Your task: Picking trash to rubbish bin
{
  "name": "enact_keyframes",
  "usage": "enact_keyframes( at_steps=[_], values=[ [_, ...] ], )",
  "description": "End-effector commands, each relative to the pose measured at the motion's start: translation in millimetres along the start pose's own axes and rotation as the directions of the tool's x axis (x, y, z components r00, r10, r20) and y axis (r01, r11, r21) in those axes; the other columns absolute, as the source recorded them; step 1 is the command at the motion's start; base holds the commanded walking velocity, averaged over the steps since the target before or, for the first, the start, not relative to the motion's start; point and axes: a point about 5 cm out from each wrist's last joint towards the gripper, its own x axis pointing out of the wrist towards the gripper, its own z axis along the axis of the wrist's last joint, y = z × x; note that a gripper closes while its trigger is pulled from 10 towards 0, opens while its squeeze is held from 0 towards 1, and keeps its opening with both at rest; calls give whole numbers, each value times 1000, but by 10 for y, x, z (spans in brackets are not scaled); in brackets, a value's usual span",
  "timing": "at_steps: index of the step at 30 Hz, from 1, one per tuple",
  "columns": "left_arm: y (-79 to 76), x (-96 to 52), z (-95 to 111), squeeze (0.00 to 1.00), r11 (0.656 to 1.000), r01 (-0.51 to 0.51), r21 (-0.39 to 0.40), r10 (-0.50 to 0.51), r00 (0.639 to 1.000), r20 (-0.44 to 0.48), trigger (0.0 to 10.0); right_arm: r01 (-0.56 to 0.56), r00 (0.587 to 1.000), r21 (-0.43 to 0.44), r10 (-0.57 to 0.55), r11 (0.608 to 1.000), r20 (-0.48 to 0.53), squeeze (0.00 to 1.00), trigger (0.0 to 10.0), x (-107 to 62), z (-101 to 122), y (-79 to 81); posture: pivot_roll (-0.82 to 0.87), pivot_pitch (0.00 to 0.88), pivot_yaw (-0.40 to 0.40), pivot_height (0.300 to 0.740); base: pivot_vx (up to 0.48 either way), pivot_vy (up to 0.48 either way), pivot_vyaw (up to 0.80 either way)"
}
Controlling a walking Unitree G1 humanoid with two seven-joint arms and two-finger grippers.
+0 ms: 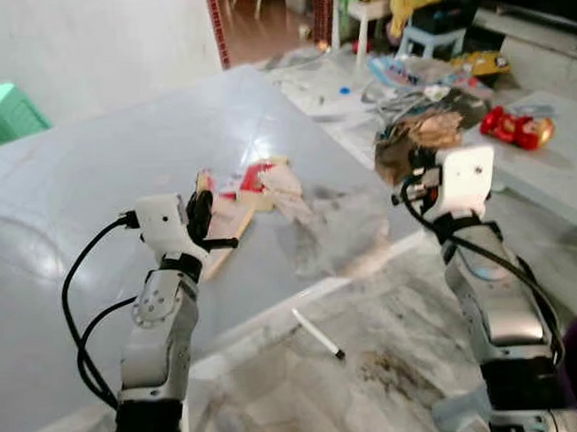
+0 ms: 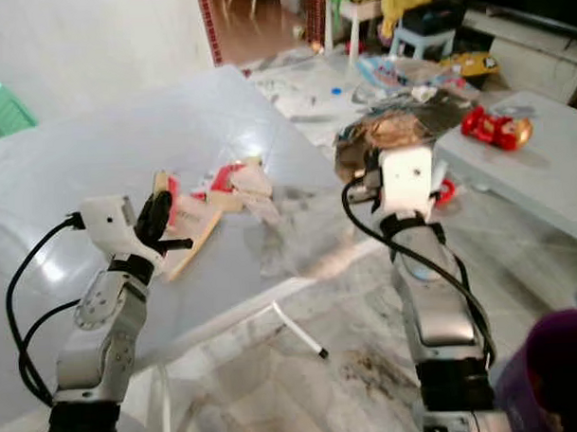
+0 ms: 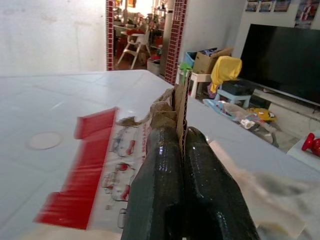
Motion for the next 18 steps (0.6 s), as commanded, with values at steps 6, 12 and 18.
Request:
enact_keyframes(
  at_steps=[6,12,18],
  values=[
    [-73,22,45,0,999,20,-30,-20,1000,15,549,22,1000,0,-22,1000,2,0,10000,-3,9,-63,-40,52,76,740,0,0,0],
    [-51,23,38,0,999,11,-48,-11,1000,5,0,24,1000,1,-24,1000,-2,0,10000,-7,1,-61,-39,54,77,740,0,0,0],
    [-63,14,26,0,998,13,-60,-13,1000,-4,0,24,1000,3,-24,1000,-3,0,10000,-7,-3,-62,-39,57,77,740,0,42,0]
  ],
)
